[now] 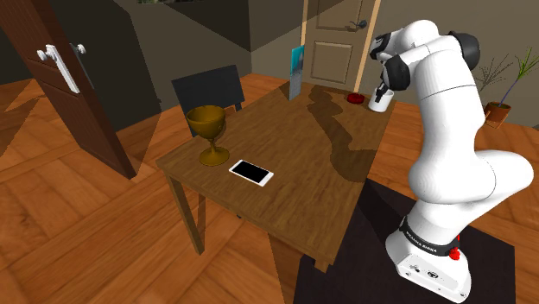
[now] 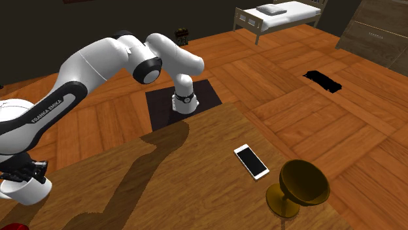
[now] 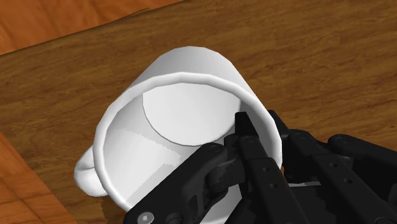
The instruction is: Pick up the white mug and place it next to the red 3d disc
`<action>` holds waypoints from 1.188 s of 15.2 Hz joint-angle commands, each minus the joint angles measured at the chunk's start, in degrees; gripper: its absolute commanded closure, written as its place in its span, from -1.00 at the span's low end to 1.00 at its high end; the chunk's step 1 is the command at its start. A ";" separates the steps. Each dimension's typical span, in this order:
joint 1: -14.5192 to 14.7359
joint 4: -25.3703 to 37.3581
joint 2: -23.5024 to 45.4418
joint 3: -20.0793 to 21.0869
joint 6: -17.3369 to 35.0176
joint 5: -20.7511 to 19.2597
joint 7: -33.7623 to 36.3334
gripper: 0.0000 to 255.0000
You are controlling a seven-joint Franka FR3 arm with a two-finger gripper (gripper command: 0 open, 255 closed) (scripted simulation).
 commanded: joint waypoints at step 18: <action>-0.55 3.31 -2.44 -0.99 -5.31 -1.34 1.00 -1.00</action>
